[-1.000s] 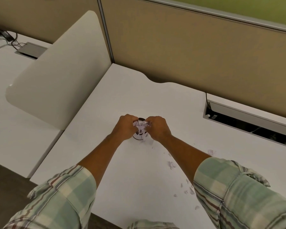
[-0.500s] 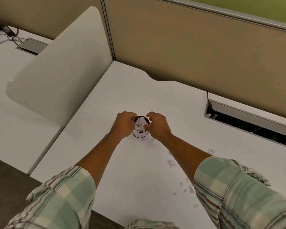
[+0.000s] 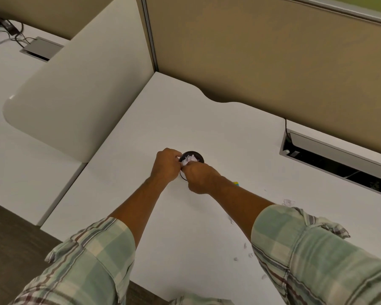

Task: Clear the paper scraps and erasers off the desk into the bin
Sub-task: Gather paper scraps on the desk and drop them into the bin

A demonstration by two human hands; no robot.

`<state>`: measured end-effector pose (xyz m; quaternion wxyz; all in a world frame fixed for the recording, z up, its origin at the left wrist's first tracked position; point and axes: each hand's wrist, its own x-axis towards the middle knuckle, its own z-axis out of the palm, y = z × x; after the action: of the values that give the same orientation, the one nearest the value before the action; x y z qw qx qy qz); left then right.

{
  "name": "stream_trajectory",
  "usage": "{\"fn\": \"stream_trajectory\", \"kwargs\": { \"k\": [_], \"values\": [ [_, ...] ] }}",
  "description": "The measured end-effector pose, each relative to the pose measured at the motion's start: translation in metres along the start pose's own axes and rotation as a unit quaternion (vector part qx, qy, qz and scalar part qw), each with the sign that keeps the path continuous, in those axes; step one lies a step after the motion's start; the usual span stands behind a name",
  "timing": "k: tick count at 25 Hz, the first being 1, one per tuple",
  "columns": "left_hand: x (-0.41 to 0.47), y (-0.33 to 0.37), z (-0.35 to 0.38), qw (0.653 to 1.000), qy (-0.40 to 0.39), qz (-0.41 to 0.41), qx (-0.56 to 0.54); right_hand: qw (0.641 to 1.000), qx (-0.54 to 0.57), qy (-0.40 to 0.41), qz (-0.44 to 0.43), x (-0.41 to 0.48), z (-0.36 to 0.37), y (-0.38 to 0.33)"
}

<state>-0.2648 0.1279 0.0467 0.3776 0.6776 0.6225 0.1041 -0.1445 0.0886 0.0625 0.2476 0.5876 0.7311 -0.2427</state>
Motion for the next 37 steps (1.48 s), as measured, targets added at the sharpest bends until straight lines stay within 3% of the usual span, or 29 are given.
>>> {"fn": "stream_trajectory", "kwargs": {
  "k": [11,13,15,20,24,28,33,37],
  "values": [
    [0.006,-0.008,0.005,0.996,-0.009,-0.052,-0.07,1.0,-0.013,-0.017,-0.003,0.003,0.007,0.004],
    [0.005,-0.008,0.006,0.997,-0.005,-0.055,-0.062,0.998,-0.026,0.053,-0.014,-0.004,0.011,0.005],
    [0.003,-0.006,0.008,0.997,0.006,-0.057,-0.05,0.984,-0.037,0.172,-0.041,-0.014,0.02,0.011],
    [-0.014,-0.009,0.014,0.995,0.069,-0.049,-0.059,0.934,0.112,0.34,0.018,-0.043,0.045,0.056],
    [-0.04,-0.024,0.039,0.985,0.111,-0.091,-0.092,0.948,0.137,0.273,0.09,-0.056,0.078,0.087],
    [-0.068,-0.03,0.074,0.992,0.06,-0.107,0.018,0.976,0.116,0.178,0.043,-0.052,0.105,0.083],
    [-0.094,-0.027,0.113,0.991,-0.006,-0.039,0.124,0.993,0.094,0.074,0.019,-0.034,0.113,0.064],
    [-0.097,-0.021,0.131,0.984,-0.054,-0.008,0.171,0.997,0.046,0.06,-0.004,-0.022,0.107,0.059]
  ]
}}
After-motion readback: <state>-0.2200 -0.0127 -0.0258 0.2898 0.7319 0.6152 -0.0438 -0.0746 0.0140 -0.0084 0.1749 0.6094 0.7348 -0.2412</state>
